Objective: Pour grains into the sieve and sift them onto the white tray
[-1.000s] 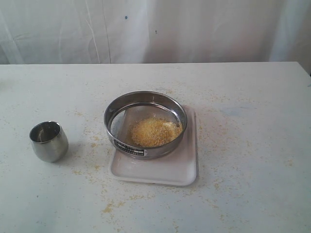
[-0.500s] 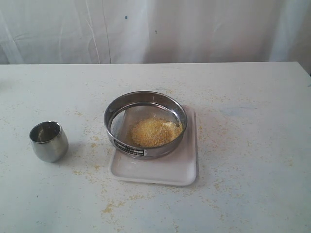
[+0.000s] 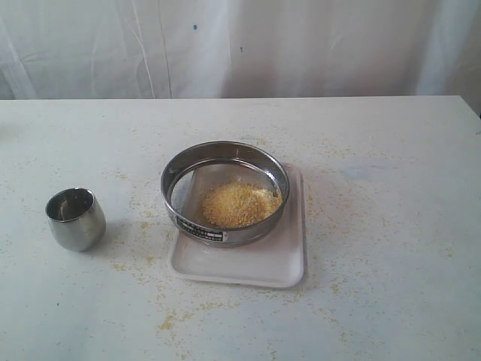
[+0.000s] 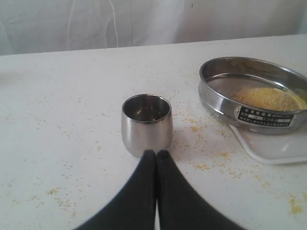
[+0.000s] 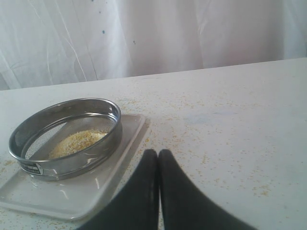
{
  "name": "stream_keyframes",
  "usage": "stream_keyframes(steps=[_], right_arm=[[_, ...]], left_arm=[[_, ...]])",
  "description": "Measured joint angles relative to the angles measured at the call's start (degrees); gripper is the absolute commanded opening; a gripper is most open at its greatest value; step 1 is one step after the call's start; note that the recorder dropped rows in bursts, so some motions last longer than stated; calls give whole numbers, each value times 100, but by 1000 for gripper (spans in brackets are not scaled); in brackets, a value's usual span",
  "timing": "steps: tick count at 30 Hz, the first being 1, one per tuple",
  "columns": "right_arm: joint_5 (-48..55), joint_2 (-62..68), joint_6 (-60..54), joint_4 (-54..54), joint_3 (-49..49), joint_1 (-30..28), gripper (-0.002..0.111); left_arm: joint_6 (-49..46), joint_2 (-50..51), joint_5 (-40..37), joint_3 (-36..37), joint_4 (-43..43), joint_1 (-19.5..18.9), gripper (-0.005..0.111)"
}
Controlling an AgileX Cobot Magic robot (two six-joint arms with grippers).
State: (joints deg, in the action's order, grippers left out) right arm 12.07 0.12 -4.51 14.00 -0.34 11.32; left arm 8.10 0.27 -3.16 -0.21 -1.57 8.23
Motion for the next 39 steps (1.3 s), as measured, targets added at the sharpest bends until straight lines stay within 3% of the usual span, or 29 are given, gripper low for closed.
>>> stream_keyframes(steps=[5,20,31,35,39], right_arm=[[0,0,0,0,0,0,0],[0,0,0,0,0,0,0],[-39,0,-65,-24,0,0,0],[-650,0,-334,-56,13,0,0],[-1207,0,505,170,13,0,0]], left_arm=[[-1026,0,-11,0,213,0,0],[-1196,0,-11,0,224,-30,0],[-1205,0,-11,0,224,-817,0],[-1205,0,-11,0,224,-1004,0],[-1205,0,-11,0,224,-1082,0]])
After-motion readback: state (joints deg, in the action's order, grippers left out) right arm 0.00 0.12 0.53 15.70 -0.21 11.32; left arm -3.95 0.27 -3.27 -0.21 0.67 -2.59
